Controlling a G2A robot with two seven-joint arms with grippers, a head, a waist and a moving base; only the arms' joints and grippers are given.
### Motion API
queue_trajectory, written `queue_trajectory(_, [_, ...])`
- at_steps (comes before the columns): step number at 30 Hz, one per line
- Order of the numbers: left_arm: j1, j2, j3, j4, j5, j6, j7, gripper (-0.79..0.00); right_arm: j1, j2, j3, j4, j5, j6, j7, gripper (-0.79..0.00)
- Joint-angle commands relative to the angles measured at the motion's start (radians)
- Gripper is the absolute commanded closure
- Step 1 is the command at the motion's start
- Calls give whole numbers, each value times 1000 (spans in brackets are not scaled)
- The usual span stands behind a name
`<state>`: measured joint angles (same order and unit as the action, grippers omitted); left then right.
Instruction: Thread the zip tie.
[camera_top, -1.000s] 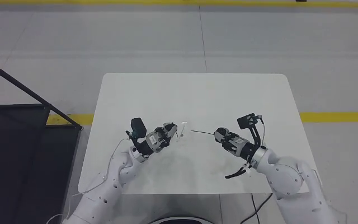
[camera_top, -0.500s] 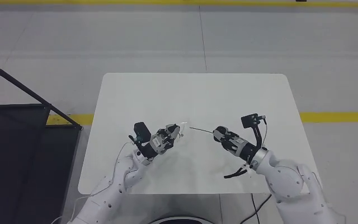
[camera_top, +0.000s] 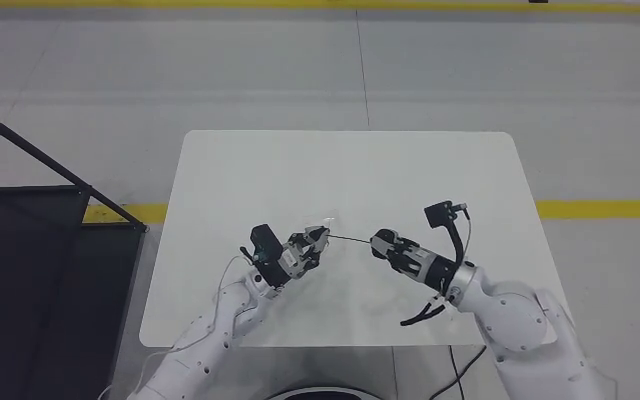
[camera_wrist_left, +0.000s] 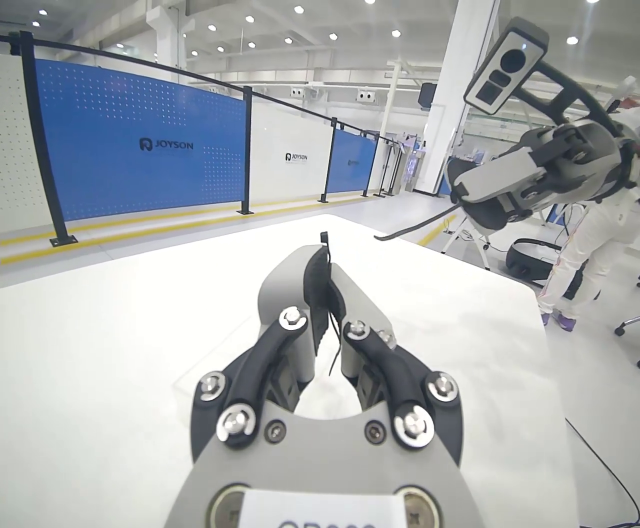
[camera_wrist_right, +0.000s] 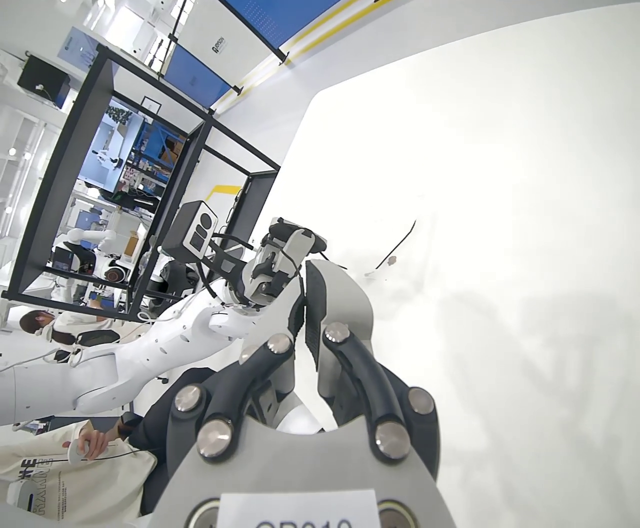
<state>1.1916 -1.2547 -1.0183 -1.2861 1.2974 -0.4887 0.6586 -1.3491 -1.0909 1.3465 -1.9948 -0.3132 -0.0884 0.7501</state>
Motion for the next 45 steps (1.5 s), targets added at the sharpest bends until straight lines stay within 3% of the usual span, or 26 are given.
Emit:
queue_trajectory(1, [-2,-1,2,2,3,0,1,0,7,0,-6,2,0,9,5,0])
queue_trajectory(45, [-2,-1,2,2,3,0,1,0,74,0,-43,61,40,50,-4,0])
